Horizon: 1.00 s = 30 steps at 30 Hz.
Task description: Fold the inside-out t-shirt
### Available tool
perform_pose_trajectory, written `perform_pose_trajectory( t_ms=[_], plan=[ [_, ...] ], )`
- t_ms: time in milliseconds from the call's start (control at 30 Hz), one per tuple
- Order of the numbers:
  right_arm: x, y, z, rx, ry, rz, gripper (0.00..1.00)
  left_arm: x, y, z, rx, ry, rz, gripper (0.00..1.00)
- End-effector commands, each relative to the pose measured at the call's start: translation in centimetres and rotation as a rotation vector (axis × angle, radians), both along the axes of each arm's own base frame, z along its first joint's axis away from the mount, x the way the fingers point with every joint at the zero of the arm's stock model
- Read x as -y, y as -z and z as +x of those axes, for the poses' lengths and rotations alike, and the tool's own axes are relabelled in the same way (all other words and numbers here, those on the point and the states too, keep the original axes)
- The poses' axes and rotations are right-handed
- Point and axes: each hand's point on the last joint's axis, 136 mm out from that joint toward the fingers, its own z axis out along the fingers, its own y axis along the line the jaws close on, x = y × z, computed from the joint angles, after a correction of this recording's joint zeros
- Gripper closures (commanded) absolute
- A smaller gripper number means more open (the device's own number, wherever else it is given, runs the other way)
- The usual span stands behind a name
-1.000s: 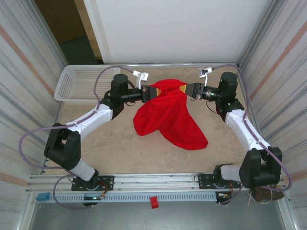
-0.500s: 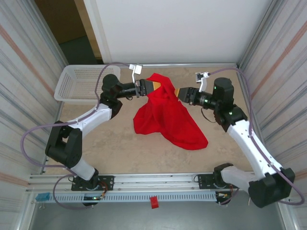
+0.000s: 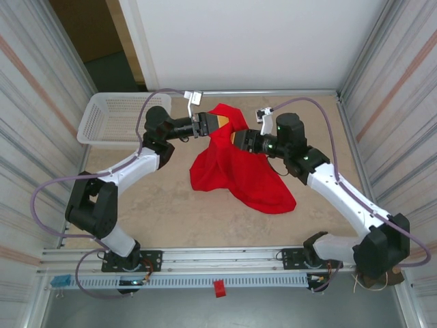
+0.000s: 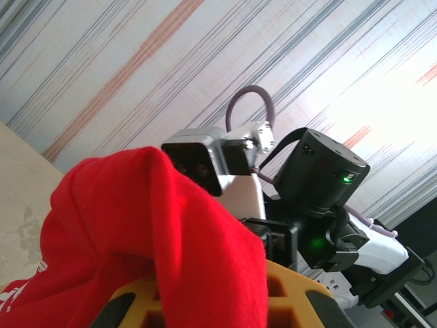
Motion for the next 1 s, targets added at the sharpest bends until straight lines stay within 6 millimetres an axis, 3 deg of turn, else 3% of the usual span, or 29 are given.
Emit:
perform_pose_trajectory(
  t_ms=[0,133,367,400,467,500,533,667,833,900,967],
  plan=[
    [0.8,-0.6,1.8,0.011,0.064,0.044,0.52,-0.1,-3.2,-1.2,0.094,0.026,-0.048,1.00],
    [0.7,-0.4,2.4,-0.006,0.051,0.065,0.49,0.2,-3.3,-1.4,0.097,0.034,-0.051,1.00],
    [-1.9,-1.6,1.5,-0.020,-0.079,0.129,0.57,0.4,-2.8,-0.8,0.074,0.011,-0.057,1.00],
    [-2.2,-1.7,1.2,-0.019,-0.098,0.134,0.63,0.4,-2.7,-0.7,0.069,0.011,-0.060,1.00],
    [-2.3,-2.0,1.0,-0.015,-0.118,0.146,0.87,0.4,-2.6,-0.5,0.061,0.009,-0.064,1.00],
    [-1.9,-2.3,1.0,-0.012,-0.120,0.150,0.99,0.4,-2.5,-0.3,0.057,0.006,-0.064,1.00],
    [-1.6,-2.6,1.0,-0.006,-0.123,0.157,1.00,0.4,-2.3,-0.1,0.048,-0.001,-0.062,1.00],
    [1.4,-5.6,0.6,0.048,-0.125,0.229,1.00,-0.8,-0.2,2.2,-0.024,-0.104,-0.043,1.00],
    [3.3,-10.1,-2.0,0.176,-0.219,0.295,1.00,-2.7,3.6,5.6,-0.144,-0.235,0.003,1.00],
    [3.4,-11.6,-3.3,0.228,-0.271,0.306,1.00,-2.9,4.9,6.4,-0.176,-0.259,0.028,0.93],
    [3.3,-12.7,-4.4,0.270,-0.311,0.313,1.00,-2.8,6.1,7.0,-0.207,-0.270,0.060,0.69]
  ],
)
